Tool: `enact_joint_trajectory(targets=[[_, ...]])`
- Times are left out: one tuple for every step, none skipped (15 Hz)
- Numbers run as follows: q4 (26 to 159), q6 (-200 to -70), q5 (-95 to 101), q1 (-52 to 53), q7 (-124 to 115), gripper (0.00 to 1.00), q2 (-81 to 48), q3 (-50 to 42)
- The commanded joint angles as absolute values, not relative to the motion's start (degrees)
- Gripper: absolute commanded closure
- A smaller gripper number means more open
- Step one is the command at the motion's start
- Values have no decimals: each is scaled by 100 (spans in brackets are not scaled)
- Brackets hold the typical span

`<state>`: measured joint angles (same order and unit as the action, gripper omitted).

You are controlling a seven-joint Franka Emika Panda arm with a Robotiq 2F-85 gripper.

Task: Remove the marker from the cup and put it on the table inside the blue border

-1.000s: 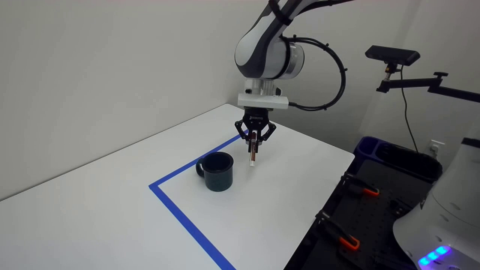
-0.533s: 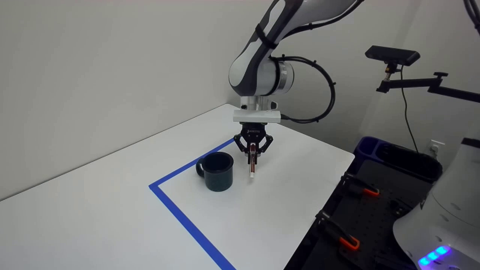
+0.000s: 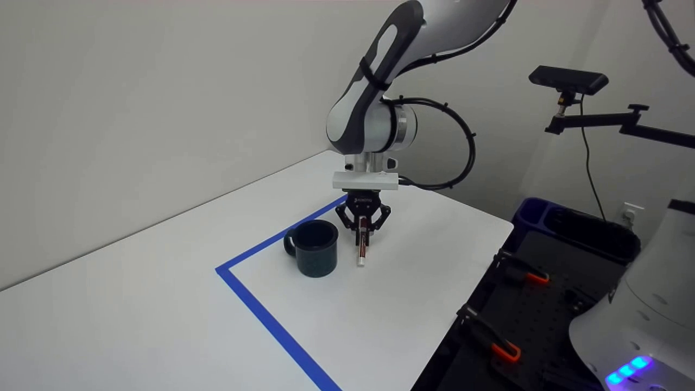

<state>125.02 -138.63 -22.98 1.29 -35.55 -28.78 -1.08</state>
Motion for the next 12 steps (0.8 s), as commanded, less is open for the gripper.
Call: enact_joint_trajectory(targets=[[12462, -13959, -2334, 218, -3692, 48, -2881, -160], [12515, -14005, -2375, 189, -3639, 41, -2815, -144], [12559, -14064, -2355, 203, -3673, 33, -2765, -171], [12615, -14095, -2316, 214, -3713, 26, -2695, -212], [12652, -14128, -2295, 217, -3730, 17, -2649, -239], [12702, -14174, -2273, 222, -3762, 11, -2580, -278], [12741, -14215, -2251, 232, -3816, 2, -2518, -322], [12782, -14254, -2234, 235, -3874, 0, -2445, -359], [12814, -14284, -2224, 232, -3907, 0, -2373, -391], [12827, -14291, -2203, 236, -3941, 0, -2315, -429], [12840, -14286, -2170, 241, -3999, 0, -2252, -471], [12842, -14281, -2144, 242, -4065, 0, -2209, -495]])
